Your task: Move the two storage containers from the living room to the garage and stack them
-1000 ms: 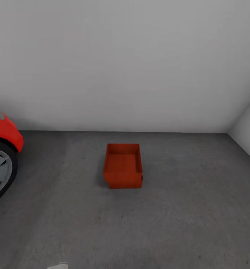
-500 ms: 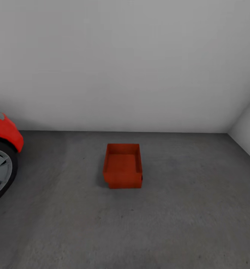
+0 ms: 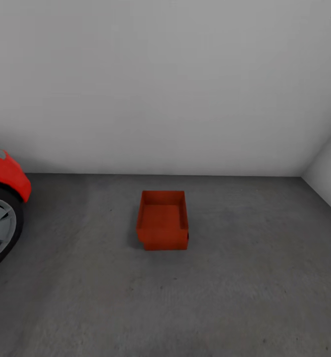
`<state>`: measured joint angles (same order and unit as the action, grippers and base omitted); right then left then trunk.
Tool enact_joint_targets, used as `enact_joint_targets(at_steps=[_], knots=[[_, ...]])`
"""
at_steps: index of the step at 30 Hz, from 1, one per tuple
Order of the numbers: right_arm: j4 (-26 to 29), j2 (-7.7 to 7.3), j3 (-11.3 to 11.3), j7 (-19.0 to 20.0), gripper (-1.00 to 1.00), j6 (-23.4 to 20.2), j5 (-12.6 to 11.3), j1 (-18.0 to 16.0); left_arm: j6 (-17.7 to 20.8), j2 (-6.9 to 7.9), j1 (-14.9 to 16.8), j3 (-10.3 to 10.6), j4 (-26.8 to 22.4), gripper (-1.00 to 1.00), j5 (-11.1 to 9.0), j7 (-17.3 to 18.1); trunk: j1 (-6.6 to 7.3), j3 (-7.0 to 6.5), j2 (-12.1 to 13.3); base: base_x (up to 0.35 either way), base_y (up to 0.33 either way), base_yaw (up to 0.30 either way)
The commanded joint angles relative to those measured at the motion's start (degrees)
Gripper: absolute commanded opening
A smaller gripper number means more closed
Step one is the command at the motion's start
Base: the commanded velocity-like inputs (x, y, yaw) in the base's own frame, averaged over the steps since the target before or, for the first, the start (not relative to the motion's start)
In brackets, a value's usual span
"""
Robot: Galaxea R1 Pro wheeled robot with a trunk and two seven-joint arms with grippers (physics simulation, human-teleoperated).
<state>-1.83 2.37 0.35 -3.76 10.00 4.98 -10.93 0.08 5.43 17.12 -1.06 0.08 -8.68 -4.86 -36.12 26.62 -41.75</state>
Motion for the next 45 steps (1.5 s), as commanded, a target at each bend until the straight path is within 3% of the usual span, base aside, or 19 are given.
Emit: enact_joint_targets(at_steps=[1,7,18,45], knots=[[-0.2,0.01,0.0,-0.3,1.00,0.3,0.5,-0.1,0.0,0.01,0.0,-0.1,0.0,1.00,-1.1,-0.1,-0.01,0.05,0.0,0.000,0.000,0.000],[-0.2,0.03,0.0,-0.2,1.00,0.8,0.6,0.0,-0.3,0.02,0.0,-0.1,0.0,1.00,-2.2,-0.1,-0.01,-0.01,0.0,0.000,0.000,0.013],[-0.2,0.08,0.0,0.0,1.00,0.6,0.6,0.2,-0.8,-1.51,0.0,0.0,-0.3,1.00,-1.6,-0.1,-0.01,-0.93,0.0,0.000,0.000,0.091],[-0.2,0.01,0.0,0.1,1.00,0.7,0.7,0.8,-0.8,-1.56,0.0,0.1,-0.4,1.00,-1.5,-0.1,-0.01,-3.31,0.0,0.000,0.000,0.080]])
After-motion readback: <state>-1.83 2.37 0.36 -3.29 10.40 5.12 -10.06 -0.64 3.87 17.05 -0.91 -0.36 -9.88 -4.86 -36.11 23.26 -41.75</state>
